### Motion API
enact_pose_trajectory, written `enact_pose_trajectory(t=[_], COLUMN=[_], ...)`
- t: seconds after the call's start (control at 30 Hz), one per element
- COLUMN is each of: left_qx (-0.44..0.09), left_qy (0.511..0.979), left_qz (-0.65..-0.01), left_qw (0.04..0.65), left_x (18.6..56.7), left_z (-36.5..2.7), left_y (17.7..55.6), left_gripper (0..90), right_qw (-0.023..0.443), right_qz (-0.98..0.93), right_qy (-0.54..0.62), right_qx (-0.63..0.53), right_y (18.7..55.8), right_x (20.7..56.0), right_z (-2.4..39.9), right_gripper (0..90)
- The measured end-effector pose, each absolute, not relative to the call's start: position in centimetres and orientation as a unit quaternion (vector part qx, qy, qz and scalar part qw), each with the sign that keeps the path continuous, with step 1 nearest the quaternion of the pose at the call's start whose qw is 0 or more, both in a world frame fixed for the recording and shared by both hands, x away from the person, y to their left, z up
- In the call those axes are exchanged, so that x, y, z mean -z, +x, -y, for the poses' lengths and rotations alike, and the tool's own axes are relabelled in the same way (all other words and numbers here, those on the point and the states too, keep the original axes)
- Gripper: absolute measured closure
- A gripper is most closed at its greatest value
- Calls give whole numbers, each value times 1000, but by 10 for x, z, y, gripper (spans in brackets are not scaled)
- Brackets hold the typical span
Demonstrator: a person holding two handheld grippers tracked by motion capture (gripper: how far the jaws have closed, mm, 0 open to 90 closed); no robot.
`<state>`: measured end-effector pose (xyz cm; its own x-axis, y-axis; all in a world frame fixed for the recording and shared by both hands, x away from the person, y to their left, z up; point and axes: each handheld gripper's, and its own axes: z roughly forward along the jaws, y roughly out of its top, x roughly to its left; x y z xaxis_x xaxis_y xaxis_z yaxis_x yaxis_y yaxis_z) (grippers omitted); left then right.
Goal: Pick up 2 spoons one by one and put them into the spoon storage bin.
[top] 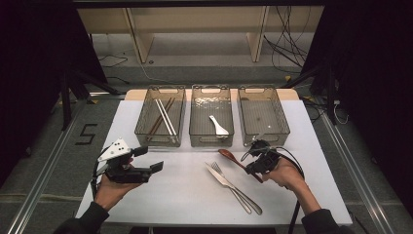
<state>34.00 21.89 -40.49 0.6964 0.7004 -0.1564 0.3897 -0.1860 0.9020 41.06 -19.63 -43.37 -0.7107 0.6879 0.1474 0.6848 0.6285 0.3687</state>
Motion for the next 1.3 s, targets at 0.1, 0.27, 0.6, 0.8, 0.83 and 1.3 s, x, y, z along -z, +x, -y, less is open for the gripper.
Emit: enact_pose_trajectory(t=[0.1,0.27,0.6,0.8,0.83,1.3], left_qx=[-148,-148,-147,-146,-146,-143], left_qy=[756,757,757,757,757,758], left_qz=[-361,-360,-360,-361,-361,-363], left_qw=[526,525,525,525,525,523], left_x=[405,405,405,405,405,405], left_z=[-219,-219,-219,-219,-219,-218], left_y=[340,340,340,340,340,340], left_gripper=[154,154,154,154,154,154], right_qw=[-2,-14,-31,-20,-20,8], right_qz=[-899,-891,-877,-869,-867,-830], right_qy=[382,383,389,390,391,416], right_qx=[-214,-244,-281,-304,-308,-370], right_y=[410,409,411,413,414,451], right_x=[431,423,418,410,408,384], right_z=[198,198,203,203,203,193], right_gripper=[802,804,806,808,809,859])
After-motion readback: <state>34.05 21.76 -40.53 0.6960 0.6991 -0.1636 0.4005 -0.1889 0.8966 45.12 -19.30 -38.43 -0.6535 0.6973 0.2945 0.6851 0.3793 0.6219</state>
